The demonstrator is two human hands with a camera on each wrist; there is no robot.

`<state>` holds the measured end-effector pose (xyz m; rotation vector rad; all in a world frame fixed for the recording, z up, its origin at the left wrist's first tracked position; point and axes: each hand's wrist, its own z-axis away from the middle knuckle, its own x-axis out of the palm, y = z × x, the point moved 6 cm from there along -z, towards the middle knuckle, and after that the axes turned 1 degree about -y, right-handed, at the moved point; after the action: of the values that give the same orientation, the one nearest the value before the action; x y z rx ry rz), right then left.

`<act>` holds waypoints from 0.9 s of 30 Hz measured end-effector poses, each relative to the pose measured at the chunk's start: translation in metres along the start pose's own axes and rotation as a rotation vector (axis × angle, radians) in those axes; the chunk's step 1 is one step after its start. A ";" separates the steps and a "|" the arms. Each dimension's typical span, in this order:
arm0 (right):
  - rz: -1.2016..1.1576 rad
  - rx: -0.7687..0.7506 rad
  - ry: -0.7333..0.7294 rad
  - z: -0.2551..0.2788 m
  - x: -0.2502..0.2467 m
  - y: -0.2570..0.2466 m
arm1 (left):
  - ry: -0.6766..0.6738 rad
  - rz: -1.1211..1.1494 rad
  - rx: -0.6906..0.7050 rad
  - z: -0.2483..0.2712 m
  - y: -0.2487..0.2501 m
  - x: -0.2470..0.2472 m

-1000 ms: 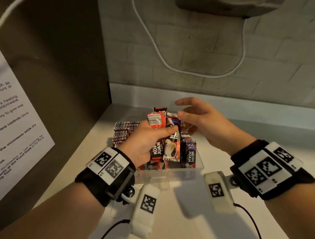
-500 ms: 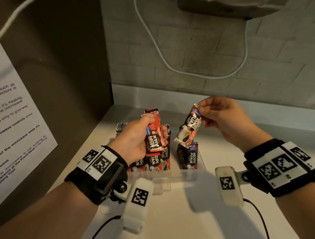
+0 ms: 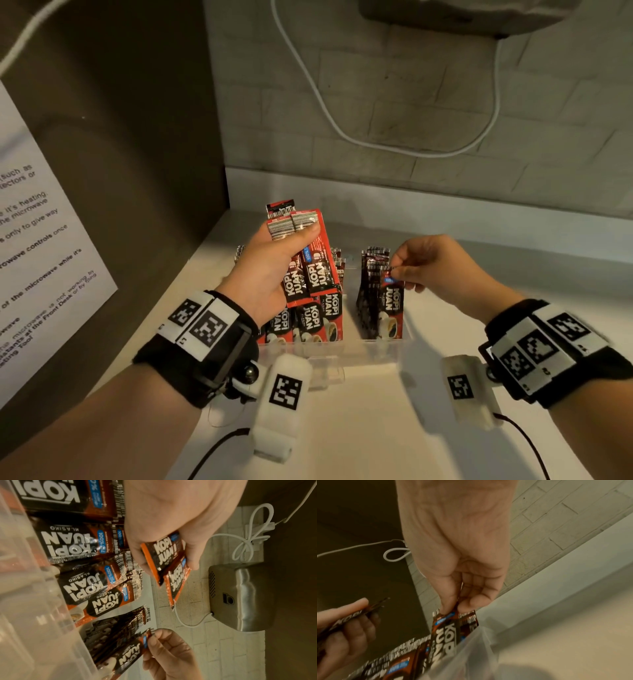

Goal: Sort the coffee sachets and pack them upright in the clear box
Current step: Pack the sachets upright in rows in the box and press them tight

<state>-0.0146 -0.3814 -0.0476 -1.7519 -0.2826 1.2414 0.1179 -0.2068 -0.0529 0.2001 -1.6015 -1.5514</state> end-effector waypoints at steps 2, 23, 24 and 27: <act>0.107 -0.004 -0.013 0.000 0.006 0.004 | 0.000 -0.003 0.003 0.001 -0.002 0.001; -0.285 0.013 -0.008 0.013 0.044 -0.054 | -0.063 0.098 0.006 0.006 -0.013 0.017; -0.286 0.012 -0.017 0.014 0.045 -0.055 | -0.064 0.088 0.029 0.007 -0.012 0.016; -0.292 -0.001 -0.027 0.016 0.046 -0.058 | -0.058 0.070 0.072 0.007 -0.011 0.015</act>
<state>0.0114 -0.3115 -0.0311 -1.6280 -0.5349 1.0532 0.0995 -0.2140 -0.0544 0.1379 -1.6939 -1.4589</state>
